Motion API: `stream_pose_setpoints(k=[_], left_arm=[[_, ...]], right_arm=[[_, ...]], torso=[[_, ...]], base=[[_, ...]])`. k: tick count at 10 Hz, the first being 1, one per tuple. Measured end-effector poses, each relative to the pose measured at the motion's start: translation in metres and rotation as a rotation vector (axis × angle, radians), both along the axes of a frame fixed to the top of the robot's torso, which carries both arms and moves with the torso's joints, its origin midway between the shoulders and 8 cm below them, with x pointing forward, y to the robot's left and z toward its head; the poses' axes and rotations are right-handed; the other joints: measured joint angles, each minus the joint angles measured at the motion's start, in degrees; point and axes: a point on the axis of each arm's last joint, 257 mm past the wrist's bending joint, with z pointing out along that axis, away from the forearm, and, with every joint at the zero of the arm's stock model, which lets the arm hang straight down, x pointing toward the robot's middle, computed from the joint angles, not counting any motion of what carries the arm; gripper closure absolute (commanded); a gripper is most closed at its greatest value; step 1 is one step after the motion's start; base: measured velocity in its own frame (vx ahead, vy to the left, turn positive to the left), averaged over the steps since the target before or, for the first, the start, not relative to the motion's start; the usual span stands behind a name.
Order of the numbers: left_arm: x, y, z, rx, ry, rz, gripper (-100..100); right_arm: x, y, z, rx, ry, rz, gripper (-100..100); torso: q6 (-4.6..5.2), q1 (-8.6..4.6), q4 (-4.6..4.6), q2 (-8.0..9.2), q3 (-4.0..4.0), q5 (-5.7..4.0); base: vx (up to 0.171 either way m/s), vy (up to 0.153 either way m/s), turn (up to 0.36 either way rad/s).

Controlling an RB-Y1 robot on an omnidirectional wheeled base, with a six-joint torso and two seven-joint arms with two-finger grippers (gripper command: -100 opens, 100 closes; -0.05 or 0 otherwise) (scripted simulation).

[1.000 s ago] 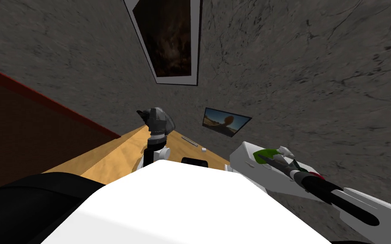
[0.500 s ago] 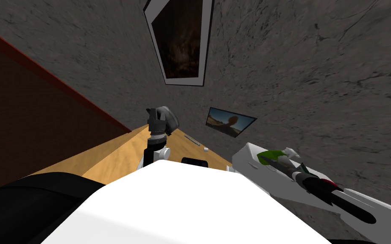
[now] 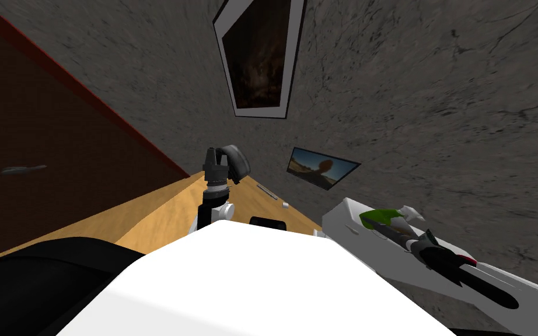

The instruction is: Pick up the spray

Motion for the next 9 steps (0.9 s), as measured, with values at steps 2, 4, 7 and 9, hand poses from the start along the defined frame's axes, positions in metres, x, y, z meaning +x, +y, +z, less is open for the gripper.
stream_pose_setpoints(k=[2,4,7,9], left_arm=[[0.000,0.000,0.000,0.000,0.000,0.000,0],[0.000,0.000,0.000,0.000,0.000,0.000,0],[0.000,0.000,0.000,0.000,0.000,0.000,0],[0.000,0.000,0.000,0.000,0.000,0.000,0]], right_arm=[[-0.002,-0.013,-0.003,-0.013,0.012,-0.022,-100],[-0.008,-0.027,-0.005,-0.010,0.015,-0.055,-100],[-0.015,-0.049,-0.005,-0.025,0.027,-0.097,-100],[-0.019,-0.059,-0.005,-0.021,0.024,-0.123,-100]], torso=[[0.06,-0.12,-0.07,-0.35,-0.19,-0.03],[-0.04,-0.08,-0.06,-0.16,-0.11,-0.03],[0.02,-0.22,-0.13,-0.51,-0.30,-0.13],[-0.09,-0.16,-0.11,-0.32,-0.22,-0.13]], base=[[-0.002,0.004,-0.022],[-0.158,0.039,0.336],[-0.024,0.018,0.004],[-0.141,0.045,0.323]])
